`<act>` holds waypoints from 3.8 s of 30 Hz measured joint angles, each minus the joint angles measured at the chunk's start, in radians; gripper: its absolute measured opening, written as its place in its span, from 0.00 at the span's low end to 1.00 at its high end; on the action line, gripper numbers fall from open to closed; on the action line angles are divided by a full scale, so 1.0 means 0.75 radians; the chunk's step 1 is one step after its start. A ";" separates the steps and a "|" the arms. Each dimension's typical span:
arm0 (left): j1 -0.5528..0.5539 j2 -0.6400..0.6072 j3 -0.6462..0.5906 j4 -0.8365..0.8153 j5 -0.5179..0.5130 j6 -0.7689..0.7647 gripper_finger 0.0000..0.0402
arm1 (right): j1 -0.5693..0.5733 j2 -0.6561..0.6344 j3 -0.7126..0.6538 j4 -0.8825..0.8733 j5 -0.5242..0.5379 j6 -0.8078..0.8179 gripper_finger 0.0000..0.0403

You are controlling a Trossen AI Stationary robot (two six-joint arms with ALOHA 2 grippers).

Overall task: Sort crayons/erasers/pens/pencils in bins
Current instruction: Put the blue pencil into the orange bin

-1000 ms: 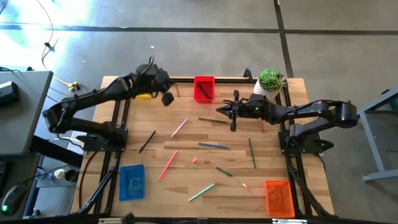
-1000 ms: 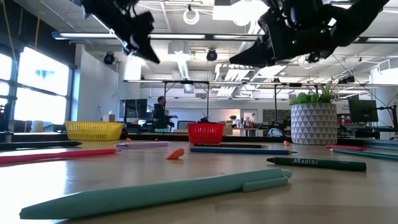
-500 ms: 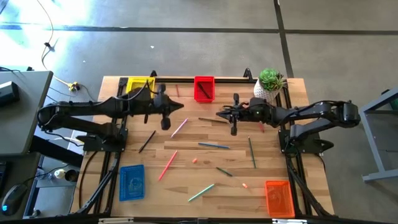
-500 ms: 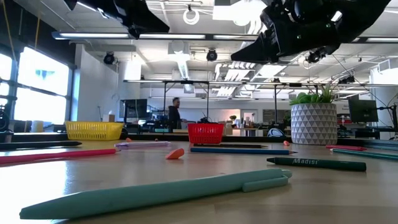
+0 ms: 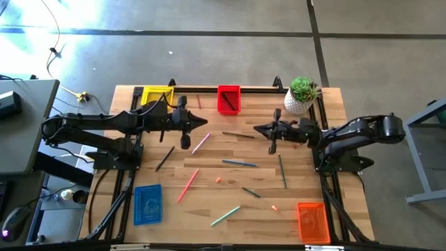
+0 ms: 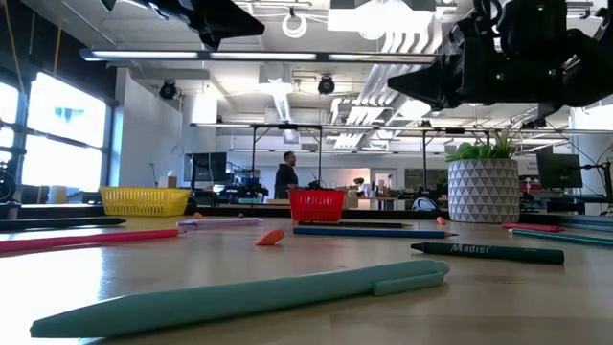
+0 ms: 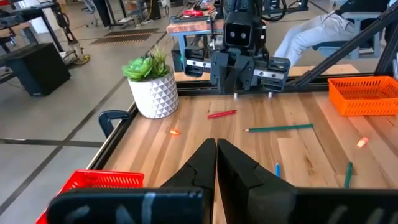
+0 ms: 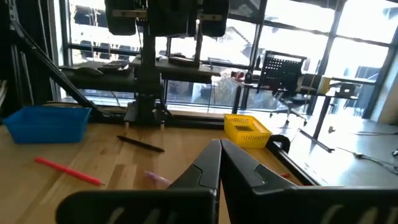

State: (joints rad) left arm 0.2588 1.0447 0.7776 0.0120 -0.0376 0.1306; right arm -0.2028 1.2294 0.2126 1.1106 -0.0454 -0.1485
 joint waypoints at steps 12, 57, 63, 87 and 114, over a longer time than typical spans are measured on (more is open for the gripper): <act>-0.013 0.112 0.001 -0.022 0.181 -0.146 0.01 | 0.000 -0.230 0.006 -0.276 0.013 -0.024 0.00; -0.156 0.439 -0.418 0.997 0.160 -0.101 0.01 | 0.004 -0.497 0.370 -1.461 0.103 0.244 0.00; -0.122 0.440 -0.418 0.995 0.088 -0.189 0.01 | 0.003 -0.497 0.404 -1.557 0.118 0.259 0.00; 0.145 0.439 -0.417 0.999 0.467 -0.269 0.00 | -0.079 -0.400 0.407 -1.296 -0.100 0.189 0.00; -0.102 0.439 -0.417 1.100 0.159 -0.274 0.00 | 0.363 0.294 0.893 -1.999 0.097 0.442 0.15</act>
State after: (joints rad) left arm 0.1827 1.3743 0.4652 0.8370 0.0817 -0.0750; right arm 0.0697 1.4502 0.8820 -0.3883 0.0273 0.1828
